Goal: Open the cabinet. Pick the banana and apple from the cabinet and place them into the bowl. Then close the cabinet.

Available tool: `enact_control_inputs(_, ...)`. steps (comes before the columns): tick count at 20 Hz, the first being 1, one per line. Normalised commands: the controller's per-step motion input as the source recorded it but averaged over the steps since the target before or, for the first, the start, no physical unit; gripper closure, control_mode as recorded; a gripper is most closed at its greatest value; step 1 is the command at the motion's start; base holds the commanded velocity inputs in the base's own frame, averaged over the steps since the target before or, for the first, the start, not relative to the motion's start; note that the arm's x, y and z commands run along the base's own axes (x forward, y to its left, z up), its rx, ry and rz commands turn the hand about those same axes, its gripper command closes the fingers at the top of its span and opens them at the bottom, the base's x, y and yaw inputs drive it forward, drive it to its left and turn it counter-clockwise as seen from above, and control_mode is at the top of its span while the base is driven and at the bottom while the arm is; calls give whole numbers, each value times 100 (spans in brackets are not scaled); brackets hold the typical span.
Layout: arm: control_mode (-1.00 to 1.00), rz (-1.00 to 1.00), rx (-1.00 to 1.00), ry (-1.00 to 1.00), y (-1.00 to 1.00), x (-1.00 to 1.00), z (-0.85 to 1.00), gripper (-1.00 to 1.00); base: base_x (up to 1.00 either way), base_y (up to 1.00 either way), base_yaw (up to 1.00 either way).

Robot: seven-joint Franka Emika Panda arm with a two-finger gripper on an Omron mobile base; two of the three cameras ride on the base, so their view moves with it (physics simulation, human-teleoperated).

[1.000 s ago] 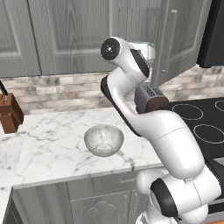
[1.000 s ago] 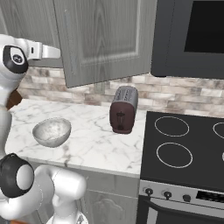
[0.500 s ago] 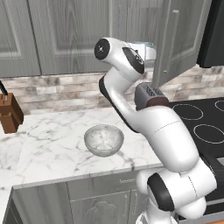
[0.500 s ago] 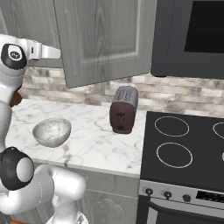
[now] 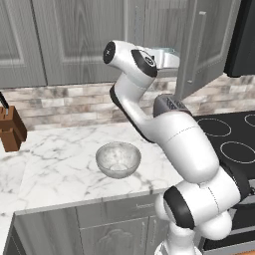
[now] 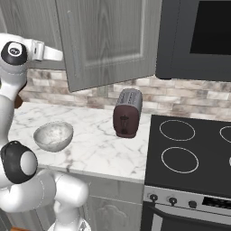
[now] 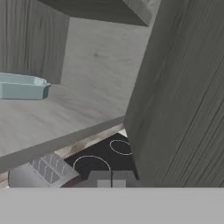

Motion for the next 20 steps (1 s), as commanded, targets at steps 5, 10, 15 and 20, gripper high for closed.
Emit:
enact_control_inputs(5,-100,-12,-1,1,-66,0,0,100,0,0,0)
enact_control_inputs(10,-100,-10,-1,0,-71,-1,0,100,0,0,0)
enact_control_inputs(15,-100,-9,-1,0,-73,-9,0,100,0,0,0)
enact_control_inputs(20,-100,-8,0,1,-71,-12,0,100,0,0,0)
